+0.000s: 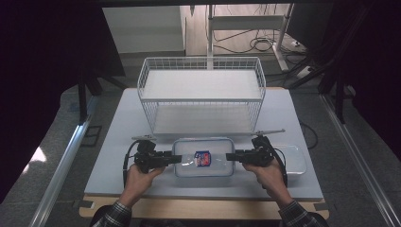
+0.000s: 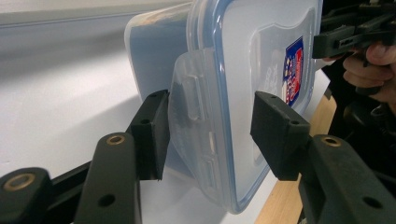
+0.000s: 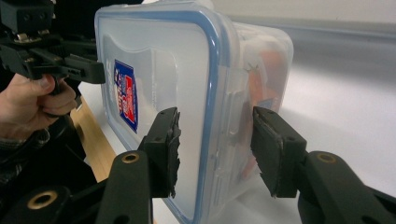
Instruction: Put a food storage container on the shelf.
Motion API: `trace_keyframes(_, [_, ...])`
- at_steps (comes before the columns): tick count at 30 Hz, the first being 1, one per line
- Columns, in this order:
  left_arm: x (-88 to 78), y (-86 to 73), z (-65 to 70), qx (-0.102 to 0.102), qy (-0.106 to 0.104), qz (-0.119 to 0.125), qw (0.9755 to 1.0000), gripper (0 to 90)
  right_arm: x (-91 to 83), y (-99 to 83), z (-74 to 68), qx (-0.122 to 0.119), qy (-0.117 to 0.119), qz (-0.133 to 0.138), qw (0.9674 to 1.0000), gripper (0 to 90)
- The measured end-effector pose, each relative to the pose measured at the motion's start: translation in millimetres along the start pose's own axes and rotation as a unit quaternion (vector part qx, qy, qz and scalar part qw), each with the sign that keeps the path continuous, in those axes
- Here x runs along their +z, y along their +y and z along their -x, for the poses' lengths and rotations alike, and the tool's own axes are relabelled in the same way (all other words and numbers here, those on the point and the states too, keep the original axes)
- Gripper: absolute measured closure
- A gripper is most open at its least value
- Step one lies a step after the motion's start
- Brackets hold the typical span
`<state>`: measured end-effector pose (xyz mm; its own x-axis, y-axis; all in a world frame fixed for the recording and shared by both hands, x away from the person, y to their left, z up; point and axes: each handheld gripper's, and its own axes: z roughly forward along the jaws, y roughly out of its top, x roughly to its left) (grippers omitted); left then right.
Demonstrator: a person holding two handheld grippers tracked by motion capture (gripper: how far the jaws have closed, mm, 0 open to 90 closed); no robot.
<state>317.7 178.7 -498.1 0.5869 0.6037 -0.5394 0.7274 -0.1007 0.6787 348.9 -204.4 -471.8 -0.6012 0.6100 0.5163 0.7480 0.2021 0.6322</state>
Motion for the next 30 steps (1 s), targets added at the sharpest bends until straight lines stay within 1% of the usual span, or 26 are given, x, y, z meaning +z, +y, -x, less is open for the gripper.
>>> trace_keyframes(5, [-7.3, 9.5, 5.6, 0.007, 0.004, 0.012, 0.9999, 48.7, -4.2, 4.8, -4.0, -0.008, 0.003, 0.015, 0.9998, 53.0])
trace_keyframes(10, [-17.5, 20.4, 11.6, 0.027, 0.008, 0.023, 0.9993, 48.9, -10.6, 13.6, -12.8, -0.027, 0.003, 0.032, 0.9991, 53.1])
trace_keyframes(14, [-24.5, 31.1, 17.0, 0.038, 0.012, 0.030, 0.9987, 48.9, -15.2, 20.8, -18.5, -0.038, 0.003, 0.042, 0.9984, 53.1])
trace_keyframes(20, [-36.8, 51.3, 27.5, 0.056, 0.018, 0.044, 0.9973, 48.8, -26.6, 37.1, -29.1, -0.054, 0.000, 0.061, 0.9967, 53.1])
trace_keyframes(27, [-50.7, 71.2, 38.4, 0.069, 0.025, 0.061, 0.9954, 48.7, -37.5, 56.0, -40.9, -0.070, 0.000, 0.080, 0.9944, 53.1])
trace_keyframes(29, [-53.5, 75.9, 40.6, 0.069, 0.026, 0.064, 0.9952, 48.7, -39.6, 60.2, -43.1, -0.072, 0.001, 0.082, 0.9940, 53.1])
trace_keyframes(30, [-55.5, 79.6, 41.5, 0.074, 0.027, 0.066, 0.9947, 48.7, -40.7, 62.7, -44.1, -0.073, 0.001, 0.084, 0.9938, 53.1])
